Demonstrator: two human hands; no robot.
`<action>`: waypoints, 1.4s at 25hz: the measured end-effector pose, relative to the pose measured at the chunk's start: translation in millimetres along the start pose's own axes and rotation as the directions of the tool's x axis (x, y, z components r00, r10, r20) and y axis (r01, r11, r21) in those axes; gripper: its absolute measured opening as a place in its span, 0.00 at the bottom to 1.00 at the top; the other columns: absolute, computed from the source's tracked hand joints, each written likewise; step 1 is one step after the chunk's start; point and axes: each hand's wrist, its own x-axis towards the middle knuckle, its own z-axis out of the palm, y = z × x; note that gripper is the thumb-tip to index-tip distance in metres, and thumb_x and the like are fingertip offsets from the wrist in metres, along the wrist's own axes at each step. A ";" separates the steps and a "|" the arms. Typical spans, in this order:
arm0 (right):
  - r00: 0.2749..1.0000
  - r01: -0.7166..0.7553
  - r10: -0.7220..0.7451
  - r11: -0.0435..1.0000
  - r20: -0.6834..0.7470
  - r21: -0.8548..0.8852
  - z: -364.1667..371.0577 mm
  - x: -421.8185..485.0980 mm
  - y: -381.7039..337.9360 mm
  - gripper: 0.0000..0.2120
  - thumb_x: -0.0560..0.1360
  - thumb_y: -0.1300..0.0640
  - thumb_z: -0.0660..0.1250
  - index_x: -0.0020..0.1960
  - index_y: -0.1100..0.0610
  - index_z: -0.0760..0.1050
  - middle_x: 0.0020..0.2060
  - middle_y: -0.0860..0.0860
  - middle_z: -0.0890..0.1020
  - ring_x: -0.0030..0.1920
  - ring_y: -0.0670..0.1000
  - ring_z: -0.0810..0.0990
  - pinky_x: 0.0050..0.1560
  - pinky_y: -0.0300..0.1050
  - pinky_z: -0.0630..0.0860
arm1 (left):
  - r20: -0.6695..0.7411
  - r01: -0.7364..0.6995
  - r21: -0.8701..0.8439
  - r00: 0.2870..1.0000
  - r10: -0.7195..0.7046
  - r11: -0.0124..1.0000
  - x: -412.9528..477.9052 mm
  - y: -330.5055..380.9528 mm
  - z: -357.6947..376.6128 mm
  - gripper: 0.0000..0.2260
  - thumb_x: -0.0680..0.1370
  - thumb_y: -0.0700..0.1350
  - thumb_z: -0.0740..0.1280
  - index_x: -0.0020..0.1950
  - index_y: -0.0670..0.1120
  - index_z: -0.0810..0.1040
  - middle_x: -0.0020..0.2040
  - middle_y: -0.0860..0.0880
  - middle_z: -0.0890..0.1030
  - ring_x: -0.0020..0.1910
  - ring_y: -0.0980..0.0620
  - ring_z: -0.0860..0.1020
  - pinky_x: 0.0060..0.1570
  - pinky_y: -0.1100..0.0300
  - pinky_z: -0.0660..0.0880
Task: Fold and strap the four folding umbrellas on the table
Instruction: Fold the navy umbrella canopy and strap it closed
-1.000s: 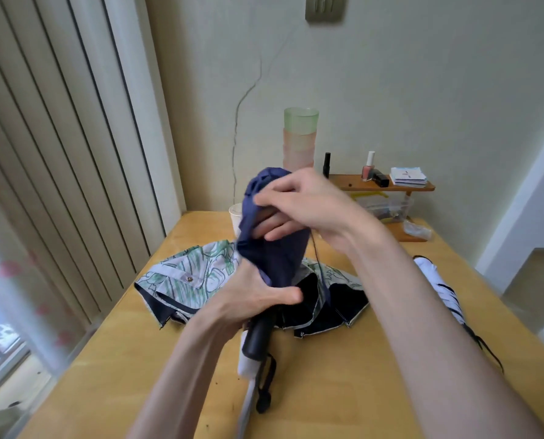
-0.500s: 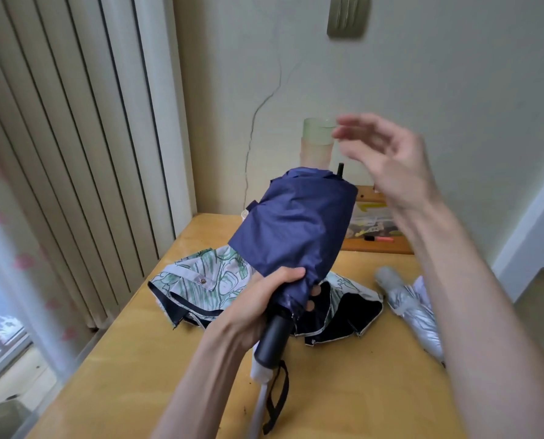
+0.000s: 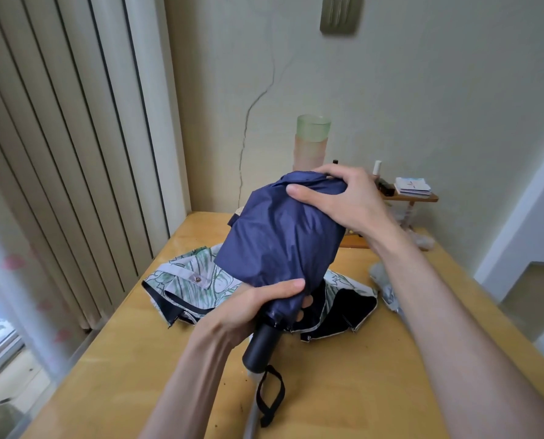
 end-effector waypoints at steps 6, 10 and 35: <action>0.971 -0.084 0.064 0.993 0.230 0.078 -22.1 -7.8 -0.6 0.24 0.71 0.42 0.79 0.66 0.41 0.82 0.60 0.37 0.85 0.63 0.36 0.81 0.64 0.35 0.74 | 0.117 0.095 -0.082 0.989 -0.085 0.992 -1.2 -2.6 -9.1 0.13 0.61 0.48 0.73 0.41 0.42 0.85 0.41 0.40 0.82 0.35 0.46 0.79 0.36 0.57 0.75; 0.981 -0.075 0.039 0.981 0.192 0.182 -20.1 -15.4 1.6 0.14 0.73 0.52 0.81 0.58 0.51 0.87 0.53 0.44 0.89 0.56 0.44 0.86 0.58 0.39 0.79 | 0.236 0.094 -0.235 0.971 -0.037 0.967 3.3 -6.5 -12.4 0.14 0.65 0.45 0.68 0.47 0.39 0.79 0.40 0.39 0.77 0.36 0.43 0.74 0.36 0.54 0.72; 0.955 -0.160 0.137 0.985 -0.263 -0.065 5.2 4.2 -25.4 0.09 0.69 0.46 0.81 0.40 0.51 0.85 0.35 0.42 0.84 0.40 0.43 0.81 0.40 0.36 0.72 | -0.197 -0.154 0.283 0.957 0.214 0.947 20.2 -15.5 33.7 0.20 0.72 0.39 0.82 0.59 0.44 0.77 0.51 0.42 0.85 0.42 0.46 0.86 0.38 0.52 0.84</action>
